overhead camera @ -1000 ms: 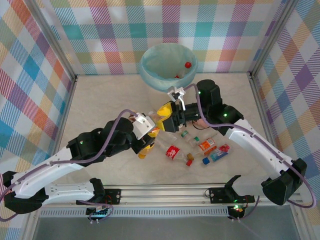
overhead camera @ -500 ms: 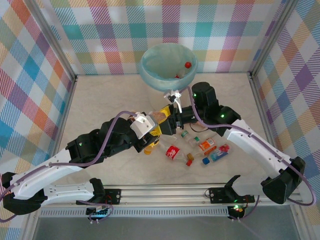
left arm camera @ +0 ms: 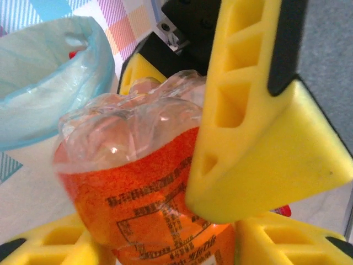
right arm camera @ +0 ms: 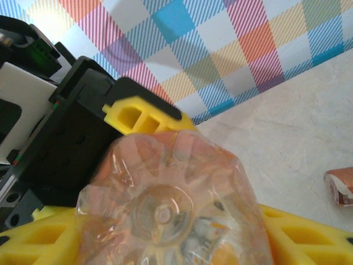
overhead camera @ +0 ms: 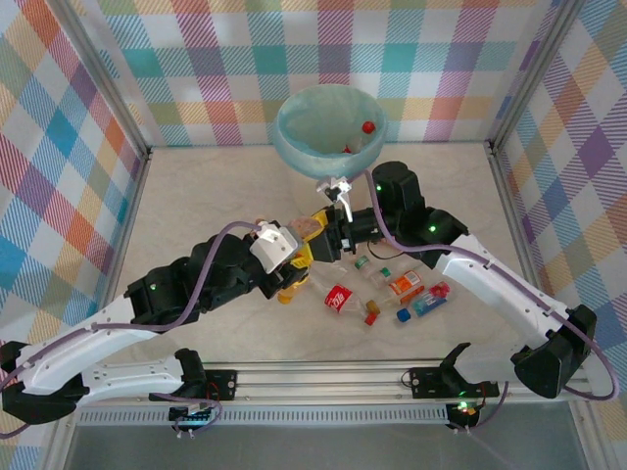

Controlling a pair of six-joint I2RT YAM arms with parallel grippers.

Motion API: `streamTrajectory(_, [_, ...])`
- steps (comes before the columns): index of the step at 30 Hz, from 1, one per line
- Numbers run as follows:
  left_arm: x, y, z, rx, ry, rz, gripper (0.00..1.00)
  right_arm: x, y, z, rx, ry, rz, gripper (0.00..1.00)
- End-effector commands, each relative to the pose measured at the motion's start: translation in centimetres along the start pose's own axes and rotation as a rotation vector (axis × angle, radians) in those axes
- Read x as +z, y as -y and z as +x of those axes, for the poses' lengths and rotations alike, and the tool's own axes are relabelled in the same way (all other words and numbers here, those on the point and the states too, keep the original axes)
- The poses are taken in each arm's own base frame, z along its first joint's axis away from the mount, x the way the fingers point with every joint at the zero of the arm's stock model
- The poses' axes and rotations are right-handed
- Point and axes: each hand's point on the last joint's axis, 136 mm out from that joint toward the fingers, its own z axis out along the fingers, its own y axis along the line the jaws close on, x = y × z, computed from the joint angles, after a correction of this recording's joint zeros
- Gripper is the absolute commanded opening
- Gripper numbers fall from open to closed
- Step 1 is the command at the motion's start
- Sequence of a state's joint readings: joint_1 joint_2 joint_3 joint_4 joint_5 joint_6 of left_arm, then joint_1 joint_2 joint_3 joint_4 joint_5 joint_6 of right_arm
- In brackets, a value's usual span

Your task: Put the plastic bottles in the bin

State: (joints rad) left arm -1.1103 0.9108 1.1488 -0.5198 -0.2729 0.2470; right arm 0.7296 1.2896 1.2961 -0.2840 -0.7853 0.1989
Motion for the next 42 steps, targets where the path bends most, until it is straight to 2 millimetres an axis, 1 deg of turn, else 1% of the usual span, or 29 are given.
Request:
streamTrajectory(1, [-2.2, -1.3, -1.5, 0.001, 0.081, -0.043, 0.67, -0.6, 0.5, -2.2, -0.038, 0.058, 0.062, 0.56])
streamTrajectory(2, [-2.8, -1.8, -1.6, -0.004, 0.087, -0.063, 0.72, -0.8, 0.6, -2.5, -0.047, 0.068, 0.079, 0.55])
streamTrajectory(4, [-4.0, -2.5, -1.8, -0.012, 0.107, -0.087, 0.78, -1.3, 0.8, -3.2, -0.064, 0.087, 0.128, 0.55])
streamTrajectory(6, [-5.4, -3.2, -2.0, -0.031, 0.140, -0.103, 0.81, -2.0, 1.3, -4.2, -0.090, 0.111, 0.198, 0.55])
streamTrajectory(8, [-6.7, -3.8, -2.0, -0.053, 0.168, -0.124, 0.83, -2.7, 1.6, -5.3, -0.128, 0.130, 0.267, 0.55])
streamTrajectory(10, [-7.8, -4.7, -1.7, -0.086, 0.191, -0.161, 0.84, -3.7, 1.9, -6.9, -0.171, 0.152, 0.344, 0.56])
streamTrajectory(13, [-9.1, -6.4, -0.8, -0.142, 0.215, -0.249, 0.87, -5.5, 2.3, -10.1, -0.257, 0.216, 0.474, 0.56])
streamTrajectory(15, [-9.5, -7.2, -0.1, -0.178, 0.215, -0.296, 0.87, -6.8, 2.4, -12.6, -0.326, 0.271, 0.565, 0.56])
streamTrajectory(18, [-9.8, -8.1, 0.7, -0.227, 0.209, -0.349, 0.87, -8.8, 3.5, -16.3, -0.420, 0.352, 0.719, 0.56])
streamTrajectory(19, [-9.7, -8.2, 0.8, -0.238, 0.206, -0.358, 0.87, -9.1, 3.8, -17.3, -0.452, 0.367, 0.754, 0.55])
streamTrajectory(20, [-9.7, -8.3, 1.0, -0.247, 0.203, -0.363, 0.87, -9.3, 4.4, -18.3, -0.494, 0.373, 0.794, 0.55])
streamTrajectory(22, [-9.4, -8.3, 1.2, -0.264, 0.195, -0.370, 0.87, -9.6, 5.7, -20.2, -0.528, 0.395, 0.853, 0.54])
streamTrajectory(23, [-9.3, -8.3, 1.4, -0.269, 0.191, -0.374, 0.87, -9.6, 6.5, -20.8, -0.538, 0.400, 0.875, 0.54])
streamTrajectory(25, [-9.2, -8.3, 1.6, -0.273, 0.181, -0.378, 0.87, -9.5, 9.1, -21.8, -0.545, 0.388, 0.941, 0.54])
streamTrajectory(27, [-9.0, -8.3, 1.9, -0.263, 0.155, -0.381, 0.87, -9.3, 11.7, -22.2, -0.535, 0.362, 0.995, 0.55])
streamTrajectory(30, [-9.1, -8.8, 2.9, -0.251, 0.107, -0.421, 0.87, -8.5, 15.8, -21.7, -0.471, 0.296, 1.027, 0.56])
streamTrajectory(34, [-9.3, -9.4, 4.0, -0.249, 0.076, -0.473, 0.90, -7.4, 20.5, -20.1, -0.367, 0.253, 1.009, 0.56])
streamTrajectory(35, [-9.4, -9.5, 4.2, -0.252, 0.074, -0.480, 0.91, -7.4, 22.0, -19.4, -0.333, 0.242, 0.998, 0.55])
streamTrajectory(37, [-9.6, -9.8, 4.5, -0.261, 0.077, -0.496, 0.91, -6.9, 24.2, -18.2, -0.238, 0.244, 0.928, 0.55])
streamTrajectory(39, [-9.8, -9.9, 4.8, -0.268, 0.078, -0.507, 0.91, -6.4, 25.8, -17.1, -0.176, 0.243, 0.868, 0.54])
streamTrajectory(42, [-10.2, -10.1, 5.4, -0.286, 0.082, -0.521, 0.91, -5.4, 27.8, -15.6, -0.151, 0.215, 0.834, 0.55])
